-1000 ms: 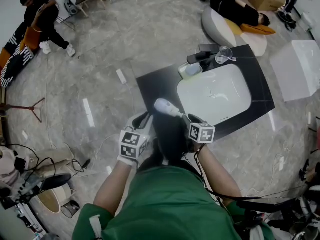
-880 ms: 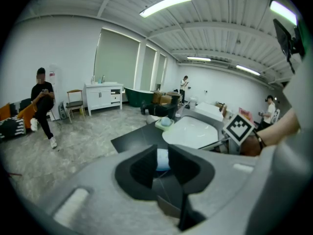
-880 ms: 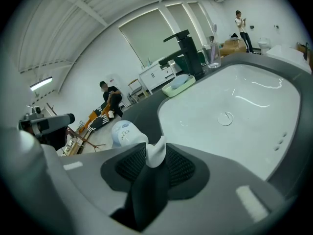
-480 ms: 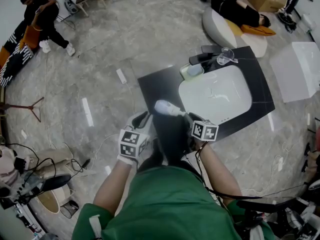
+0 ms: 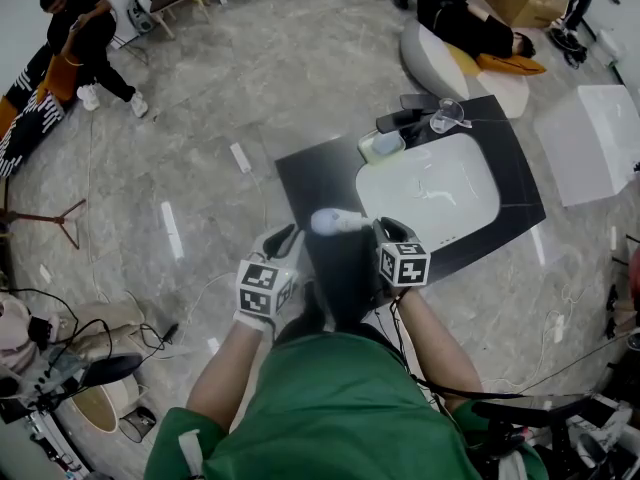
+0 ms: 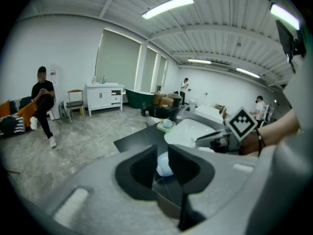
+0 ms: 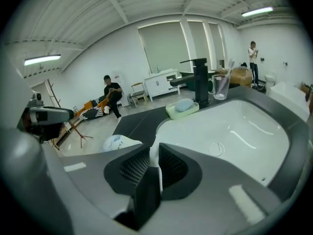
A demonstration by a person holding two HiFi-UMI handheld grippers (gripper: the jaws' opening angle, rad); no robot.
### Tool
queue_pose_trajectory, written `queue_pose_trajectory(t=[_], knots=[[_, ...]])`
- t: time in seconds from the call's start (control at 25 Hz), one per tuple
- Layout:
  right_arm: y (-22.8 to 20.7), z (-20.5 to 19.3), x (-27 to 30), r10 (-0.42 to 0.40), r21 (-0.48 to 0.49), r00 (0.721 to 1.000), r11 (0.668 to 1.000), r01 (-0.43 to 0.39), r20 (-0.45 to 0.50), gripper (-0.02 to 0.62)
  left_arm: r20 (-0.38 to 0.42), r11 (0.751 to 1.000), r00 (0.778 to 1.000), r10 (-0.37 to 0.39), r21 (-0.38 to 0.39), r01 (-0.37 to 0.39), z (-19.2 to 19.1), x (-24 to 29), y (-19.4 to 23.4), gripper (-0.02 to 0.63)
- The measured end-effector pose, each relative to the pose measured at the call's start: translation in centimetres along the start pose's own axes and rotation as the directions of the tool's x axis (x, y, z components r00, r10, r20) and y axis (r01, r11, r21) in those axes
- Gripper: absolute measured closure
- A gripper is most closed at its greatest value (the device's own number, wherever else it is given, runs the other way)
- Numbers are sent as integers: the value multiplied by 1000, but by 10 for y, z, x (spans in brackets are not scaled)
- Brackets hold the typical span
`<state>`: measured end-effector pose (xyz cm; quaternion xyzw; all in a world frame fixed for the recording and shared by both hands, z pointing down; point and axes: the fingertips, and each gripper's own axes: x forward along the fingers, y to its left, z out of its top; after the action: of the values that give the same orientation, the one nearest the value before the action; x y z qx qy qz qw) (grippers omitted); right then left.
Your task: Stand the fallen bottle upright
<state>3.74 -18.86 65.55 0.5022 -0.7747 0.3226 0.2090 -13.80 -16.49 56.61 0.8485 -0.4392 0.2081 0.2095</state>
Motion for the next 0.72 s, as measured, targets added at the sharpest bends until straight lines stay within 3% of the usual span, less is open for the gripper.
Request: queue_pose_trajectory(t=[0.16,0.36,0.56,0.72], knots=[[8,16,-8,-29,-124,999,992,32,24,540,10,1000,1000,2,-4,-2,2,-7,2,540],[22,34,-19,-68,-287,996,954,82,57,542,22,1000,1000,3,-4,-3,4,-16,5,541],[35,44,-29,-96,-438,992,891,122,80,543,35,1000,999,-4,-1,4,6,-21,2,543],[45,52,-37,-130,-563,984,808,176,121,546,44,1000,999,-13,4,13,5,-24,-1,543]])
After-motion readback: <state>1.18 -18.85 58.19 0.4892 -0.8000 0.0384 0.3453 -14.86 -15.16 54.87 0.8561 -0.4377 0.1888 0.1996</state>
